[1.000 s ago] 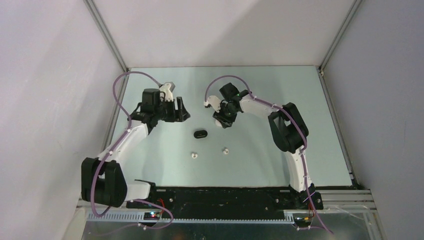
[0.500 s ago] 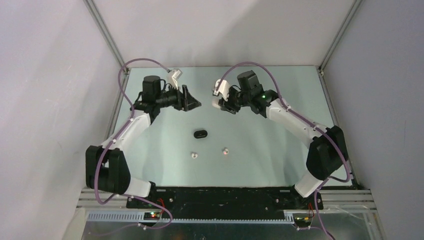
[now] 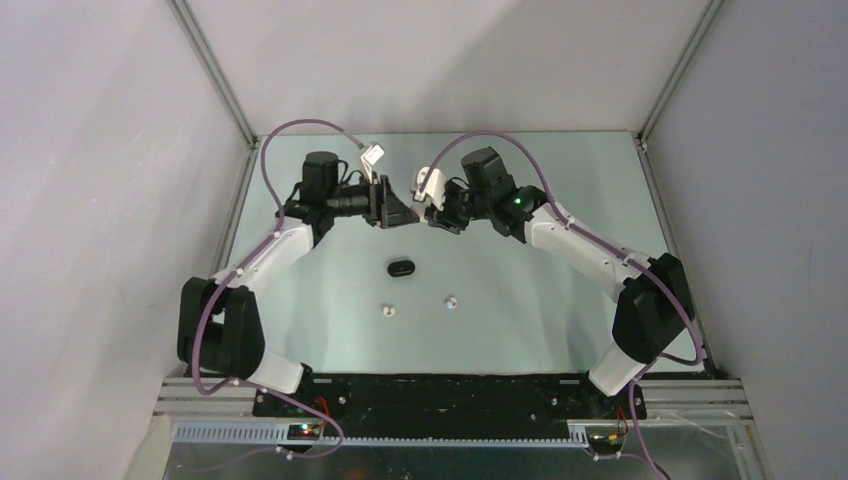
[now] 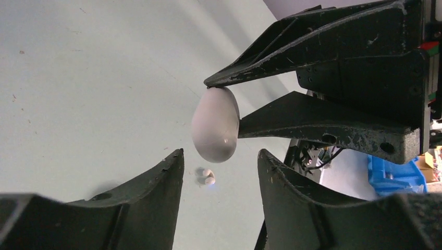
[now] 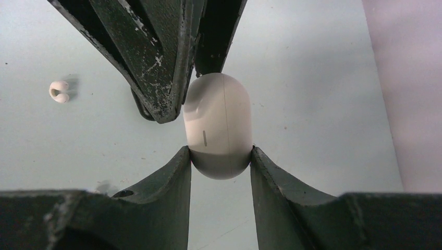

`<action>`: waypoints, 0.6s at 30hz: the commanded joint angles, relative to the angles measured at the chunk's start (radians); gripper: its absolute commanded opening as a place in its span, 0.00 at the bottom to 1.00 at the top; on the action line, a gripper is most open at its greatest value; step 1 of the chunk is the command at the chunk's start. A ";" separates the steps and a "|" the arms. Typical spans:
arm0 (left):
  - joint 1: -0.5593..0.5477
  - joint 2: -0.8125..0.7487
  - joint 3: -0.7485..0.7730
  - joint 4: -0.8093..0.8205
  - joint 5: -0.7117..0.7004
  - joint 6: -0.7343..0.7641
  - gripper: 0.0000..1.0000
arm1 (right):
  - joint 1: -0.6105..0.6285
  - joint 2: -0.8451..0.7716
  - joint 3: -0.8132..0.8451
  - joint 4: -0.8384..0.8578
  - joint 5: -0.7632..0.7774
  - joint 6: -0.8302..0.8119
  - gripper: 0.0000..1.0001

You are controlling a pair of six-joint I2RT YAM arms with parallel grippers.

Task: Insert the wireless bluetooth earbuds into the charging case
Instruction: Pass from the right arm to the left

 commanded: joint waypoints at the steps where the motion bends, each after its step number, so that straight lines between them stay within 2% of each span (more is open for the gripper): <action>1: -0.011 0.022 0.054 0.038 0.046 -0.027 0.57 | 0.010 -0.037 0.007 0.050 0.017 -0.002 0.22; 6: -0.027 0.037 0.071 0.052 0.050 -0.038 0.54 | 0.021 -0.045 0.007 0.047 0.022 -0.002 0.22; 18: -0.053 0.069 0.088 0.081 0.078 -0.059 0.37 | 0.021 -0.057 0.005 0.034 0.043 0.013 0.22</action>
